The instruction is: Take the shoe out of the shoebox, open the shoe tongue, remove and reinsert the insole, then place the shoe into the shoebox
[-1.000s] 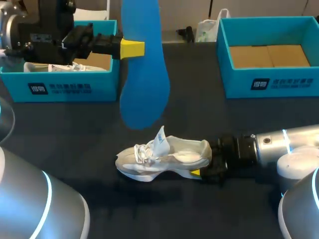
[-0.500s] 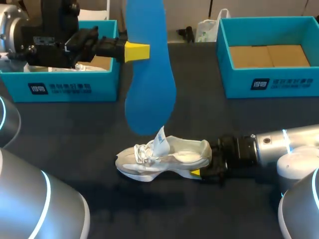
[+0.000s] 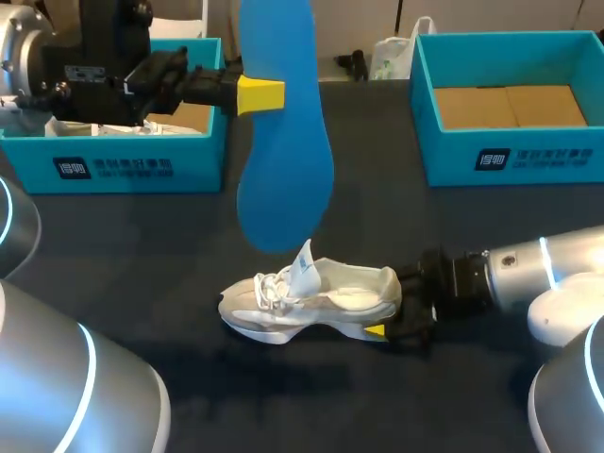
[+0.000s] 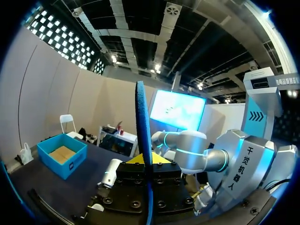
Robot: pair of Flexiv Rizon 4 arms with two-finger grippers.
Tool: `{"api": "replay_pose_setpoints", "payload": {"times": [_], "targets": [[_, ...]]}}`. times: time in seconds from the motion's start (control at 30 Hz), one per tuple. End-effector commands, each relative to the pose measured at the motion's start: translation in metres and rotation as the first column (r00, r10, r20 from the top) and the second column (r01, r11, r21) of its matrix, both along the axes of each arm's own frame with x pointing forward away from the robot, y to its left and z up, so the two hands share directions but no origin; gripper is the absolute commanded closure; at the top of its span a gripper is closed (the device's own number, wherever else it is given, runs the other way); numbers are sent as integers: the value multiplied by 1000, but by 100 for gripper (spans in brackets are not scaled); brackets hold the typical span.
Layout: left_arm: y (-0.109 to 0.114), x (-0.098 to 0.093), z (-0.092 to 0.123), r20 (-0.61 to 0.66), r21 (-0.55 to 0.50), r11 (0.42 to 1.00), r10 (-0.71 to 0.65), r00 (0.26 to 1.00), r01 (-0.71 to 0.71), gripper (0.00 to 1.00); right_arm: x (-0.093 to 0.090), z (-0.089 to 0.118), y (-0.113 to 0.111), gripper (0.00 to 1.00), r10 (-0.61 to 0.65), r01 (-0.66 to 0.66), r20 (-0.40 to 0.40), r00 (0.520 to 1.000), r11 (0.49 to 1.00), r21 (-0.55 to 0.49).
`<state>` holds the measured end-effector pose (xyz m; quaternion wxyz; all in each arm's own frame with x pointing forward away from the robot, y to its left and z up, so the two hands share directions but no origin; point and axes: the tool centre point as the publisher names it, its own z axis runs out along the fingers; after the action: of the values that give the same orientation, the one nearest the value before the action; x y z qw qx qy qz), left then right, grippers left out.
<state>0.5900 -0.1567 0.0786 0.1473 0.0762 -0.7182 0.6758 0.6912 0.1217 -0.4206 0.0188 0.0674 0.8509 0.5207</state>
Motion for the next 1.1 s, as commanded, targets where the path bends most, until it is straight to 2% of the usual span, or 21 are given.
{"api": "replay_pose_setpoints", "payload": {"times": [0.03,0.2,0.4,0.47,0.5,0.67,0.8,1.1], "targets": [[-3,2,1,0,2,1000,-3,1000,3,100,-1,17,-8,0,9,-16,-49,999,990,-142],[-3,2,1,0,2,1000,-3,1000,3,100,1,25,-17,0,6,-34,-106,994,963,-268],[-3,2,1,0,2,1000,-3,1000,3,100,2,39,-23,0,-3,-84,-184,983,885,-459],[-3,2,1,0,2,1000,-3,1000,3,100,1,44,-23,0,-10,-93,-194,981,853,-513],[-3,2,1,0,2,1000,-3,1000,3,100,1,44,-23,0,-10,-93,-194,981,853,-513],[-3,2,1,0,2,1000,-3,1000,3,100,-2,65,-21,0,-38,-114,-202,979,714,-691],[-3,2,1,0,2,1000,-3,1000,3,100,-6,84,-21,0,-34,-129,-187,982,602,-788],[-3,2,1,0,2,1000,-3,1000,3,100,-8,89,-22,0,-27,-125,-176,984,594,-795]]}}
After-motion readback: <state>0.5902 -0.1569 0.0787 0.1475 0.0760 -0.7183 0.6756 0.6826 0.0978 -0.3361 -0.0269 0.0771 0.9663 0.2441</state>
